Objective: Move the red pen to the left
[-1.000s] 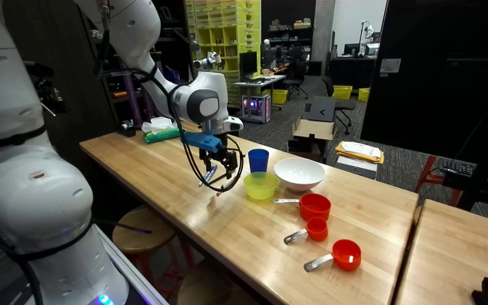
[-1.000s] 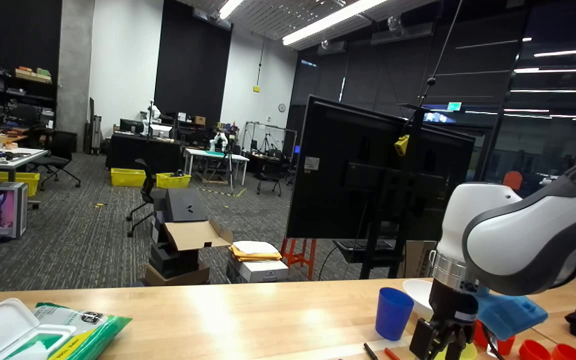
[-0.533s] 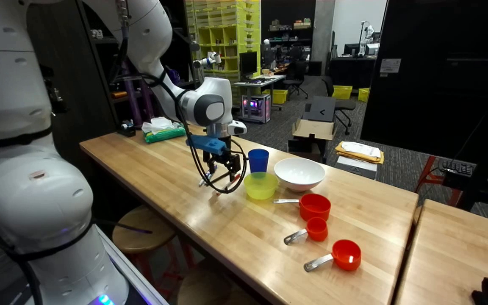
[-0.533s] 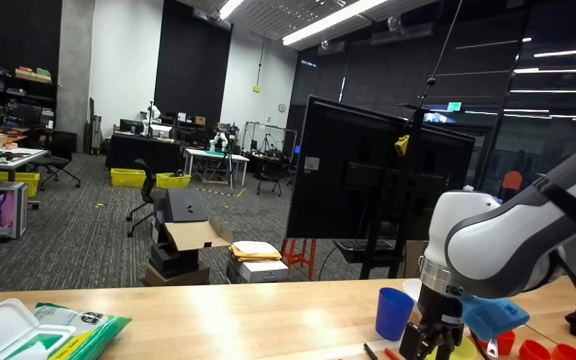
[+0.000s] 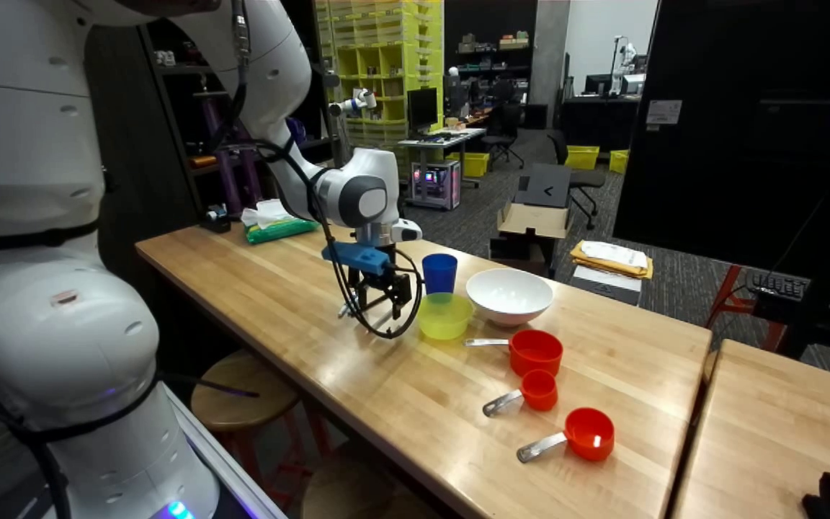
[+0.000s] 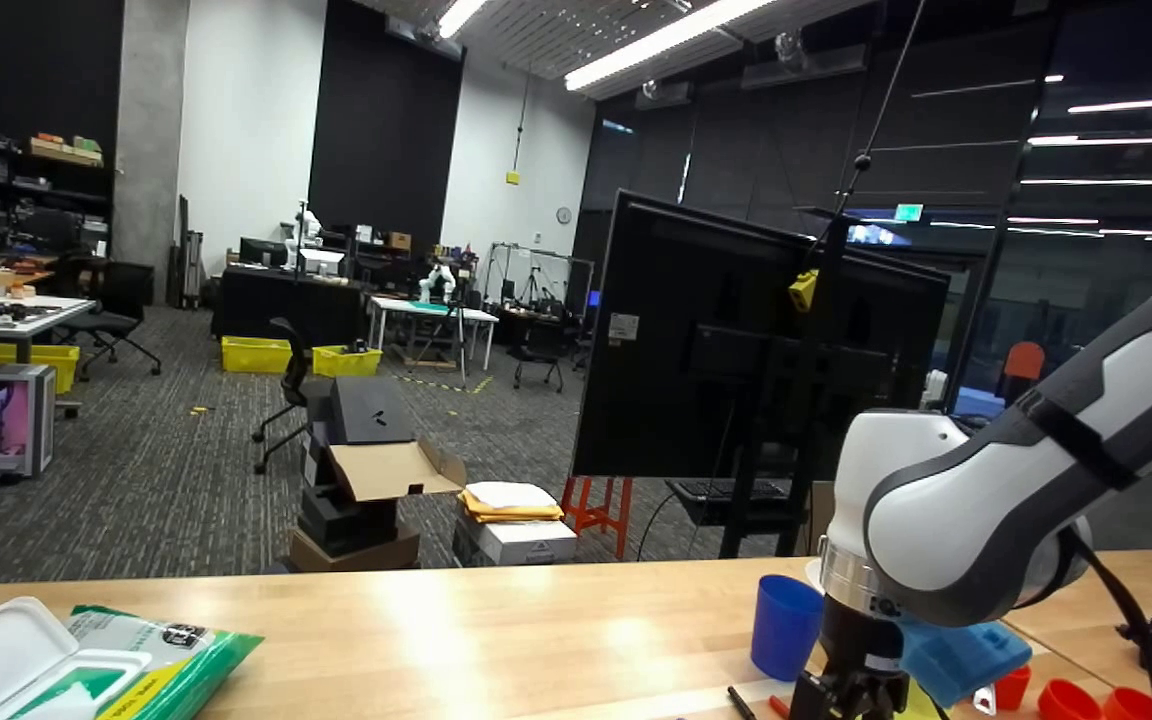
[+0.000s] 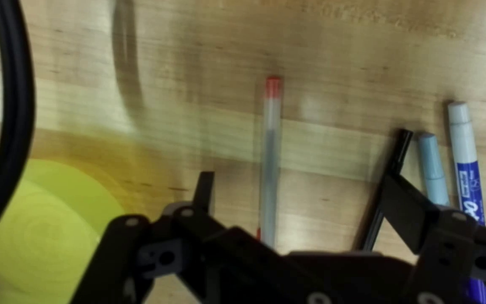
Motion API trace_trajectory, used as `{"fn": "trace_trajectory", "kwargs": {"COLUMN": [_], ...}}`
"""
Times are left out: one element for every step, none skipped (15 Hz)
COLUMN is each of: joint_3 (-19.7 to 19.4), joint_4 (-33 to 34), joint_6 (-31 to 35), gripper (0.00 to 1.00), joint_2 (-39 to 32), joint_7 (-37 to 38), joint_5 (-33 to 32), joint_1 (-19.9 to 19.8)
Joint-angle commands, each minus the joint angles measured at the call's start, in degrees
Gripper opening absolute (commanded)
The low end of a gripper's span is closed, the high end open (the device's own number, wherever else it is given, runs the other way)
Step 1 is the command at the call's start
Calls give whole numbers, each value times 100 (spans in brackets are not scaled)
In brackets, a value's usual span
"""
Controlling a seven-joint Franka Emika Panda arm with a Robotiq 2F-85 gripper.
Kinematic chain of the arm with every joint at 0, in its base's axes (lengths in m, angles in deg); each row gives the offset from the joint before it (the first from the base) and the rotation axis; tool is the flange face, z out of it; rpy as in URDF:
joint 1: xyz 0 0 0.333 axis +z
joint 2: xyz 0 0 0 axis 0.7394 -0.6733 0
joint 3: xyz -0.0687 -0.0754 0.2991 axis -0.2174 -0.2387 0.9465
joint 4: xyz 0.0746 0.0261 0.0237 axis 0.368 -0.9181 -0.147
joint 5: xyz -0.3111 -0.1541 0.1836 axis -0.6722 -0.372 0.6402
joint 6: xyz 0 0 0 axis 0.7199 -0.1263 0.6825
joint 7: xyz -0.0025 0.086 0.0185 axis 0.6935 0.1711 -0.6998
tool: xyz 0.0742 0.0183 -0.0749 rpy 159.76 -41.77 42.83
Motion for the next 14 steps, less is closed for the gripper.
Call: {"fn": "trace_trajectory", "kwargs": {"joint_3": [-15,-17,-29,-36,-43,-59,-67,-77,-82,-75,-29,-21,-6,2], "joint_4": [77,80,88,95,100,100,104,108,110,107,104,87,68,62], "joint_6": [63,69,76,73,64,80,64,58,57,38,-32,-30,-48,-57], "gripper": [100,100,100,100,100,100,100,100,100,100,100,100,100,100], "joint_2": [-93,-97,-103,-112,-125,-144,-154,-163,-163,-151,-128,-105,-74,-65], "joint_7": [113,119,138,153,159,189,201,212,218,205,67,60,36,6], "joint_5": [-205,-236,-291,-336,-375,-438,-464,-493,-518,-504,-386,-377,-355,-333], "joint_1": [57,60,63,63,62,65,60,53,50,44,15,19,19,11]}}
